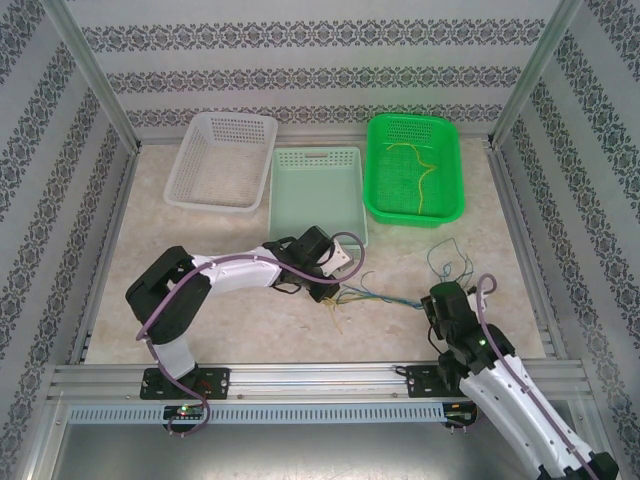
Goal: Untangle the cables
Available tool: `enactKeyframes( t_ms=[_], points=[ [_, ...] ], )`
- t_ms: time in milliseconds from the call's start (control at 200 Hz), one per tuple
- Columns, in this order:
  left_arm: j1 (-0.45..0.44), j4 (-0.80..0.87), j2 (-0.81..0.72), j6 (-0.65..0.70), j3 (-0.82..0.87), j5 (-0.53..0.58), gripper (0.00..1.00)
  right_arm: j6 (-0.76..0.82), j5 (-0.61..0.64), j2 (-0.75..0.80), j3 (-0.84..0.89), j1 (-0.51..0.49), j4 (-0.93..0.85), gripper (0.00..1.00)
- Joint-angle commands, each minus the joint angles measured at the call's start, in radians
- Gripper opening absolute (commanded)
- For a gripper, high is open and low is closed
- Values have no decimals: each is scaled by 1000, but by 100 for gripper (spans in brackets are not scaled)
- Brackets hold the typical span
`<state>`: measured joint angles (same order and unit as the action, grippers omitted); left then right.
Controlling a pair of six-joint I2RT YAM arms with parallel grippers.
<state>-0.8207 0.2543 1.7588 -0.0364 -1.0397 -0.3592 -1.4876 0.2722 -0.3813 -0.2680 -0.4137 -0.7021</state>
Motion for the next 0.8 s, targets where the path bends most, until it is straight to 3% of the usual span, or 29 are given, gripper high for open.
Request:
enactKeyframes(
  t_ms=[0, 90, 135, 220, 310, 355, 415, 485, 515, 565, 724, 794],
  points=[
    [-13, 69, -33, 1, 24, 86, 10, 132, -48, -116, -110, 19, 23, 15],
    [-12, 65, -75, -13, 42, 131, 21, 187, -64, -204, -138, 25, 53, 23],
    [-12, 59, -102, -20, 47, 144, 33, 202, -71, -230, -146, 28, 72, 26],
    [-12, 72, -150, -14, 43, 165, 47, 235, -78, -254, -164, 42, 61, 29],
    [-12, 95, -194, 8, 37, 188, 66, 273, -99, -250, -181, 62, 40, 51],
    [-12, 101, -215, 20, 36, 195, 74, 299, -118, -242, -189, 71, 36, 53],
    [-12, 108, -238, 21, 26, 219, 93, 330, -137, -230, -197, 77, 27, 57],
    [-12, 109, -261, 23, 7, 221, 95, 365, -151, -218, -207, 78, 12, 66],
    [-13, 105, -270, 24, -1, 213, 100, 380, -154, -216, -212, 77, 0, 67],
    [-12, 92, -278, 28, -17, 187, 100, 393, -152, -218, -222, 77, -29, 67],
    [-12, 69, -227, 31, -102, 84, 100, 398, -116, -252, -204, 89, -83, 65],
    [-12, 74, -185, 35, -143, 33, 100, 396, -129, -276, -176, 100, -50, 59]
  ],
)
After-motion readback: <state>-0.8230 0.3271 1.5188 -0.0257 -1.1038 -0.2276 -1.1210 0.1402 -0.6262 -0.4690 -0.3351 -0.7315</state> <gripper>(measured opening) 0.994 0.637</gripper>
